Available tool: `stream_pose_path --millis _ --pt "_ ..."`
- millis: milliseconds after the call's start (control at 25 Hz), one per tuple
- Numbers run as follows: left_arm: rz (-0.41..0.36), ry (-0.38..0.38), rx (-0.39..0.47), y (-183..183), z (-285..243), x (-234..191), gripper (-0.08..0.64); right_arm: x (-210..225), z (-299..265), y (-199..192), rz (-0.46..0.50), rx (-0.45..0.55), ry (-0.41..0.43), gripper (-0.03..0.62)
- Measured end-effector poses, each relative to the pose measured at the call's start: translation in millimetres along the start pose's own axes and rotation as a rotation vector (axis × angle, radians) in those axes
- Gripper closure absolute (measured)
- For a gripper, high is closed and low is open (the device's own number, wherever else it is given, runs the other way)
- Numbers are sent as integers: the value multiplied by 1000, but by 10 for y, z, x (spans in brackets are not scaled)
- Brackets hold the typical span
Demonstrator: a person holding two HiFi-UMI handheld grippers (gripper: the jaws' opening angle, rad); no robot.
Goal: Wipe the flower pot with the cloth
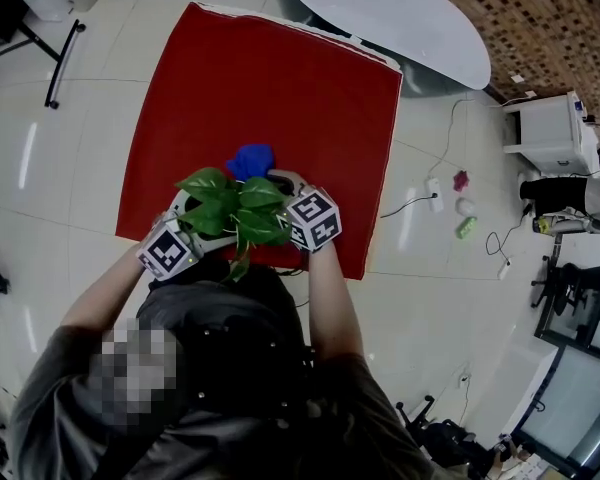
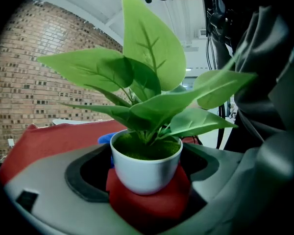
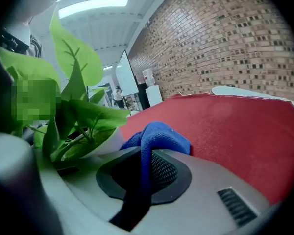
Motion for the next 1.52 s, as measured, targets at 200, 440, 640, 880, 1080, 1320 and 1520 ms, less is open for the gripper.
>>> stream_pose_path --millis 200,440,640,880,1080,1320,1520 --pt "8 29 6 -3 -8 23 89 19 140 -51 -66 51 -66 535" --pt "-39 84 -13 -17 60 18 86 237 701 -258 -207 149 -278 535" --pt "40 194 -28 -167 399 -27 86 326 1334 -395 -303 249 -479 535" --pt "210 434 33 -223 1033 241 112 -29 2139 -458 -397 499 -537 535" --pt "189 588 134 121 1419 887 253 -762 2907 -488 -296 650 -533 535" --pt "90 675 221 576 1602 2204 491 -1807 4060 -820 -289 841 -486 535" --pt "88 701 285 988 1806 3549 552 -2770 5056 -1163 -218 901 -478 535"
Point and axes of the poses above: the fingertips, and each gripper's own axes: z backward along the fingers, x to its right, y out of its top, the point moved 5 cm from there along z, backward along the fingers, and after that the axes turned 2 degrees about z, right-handed, at the moved point
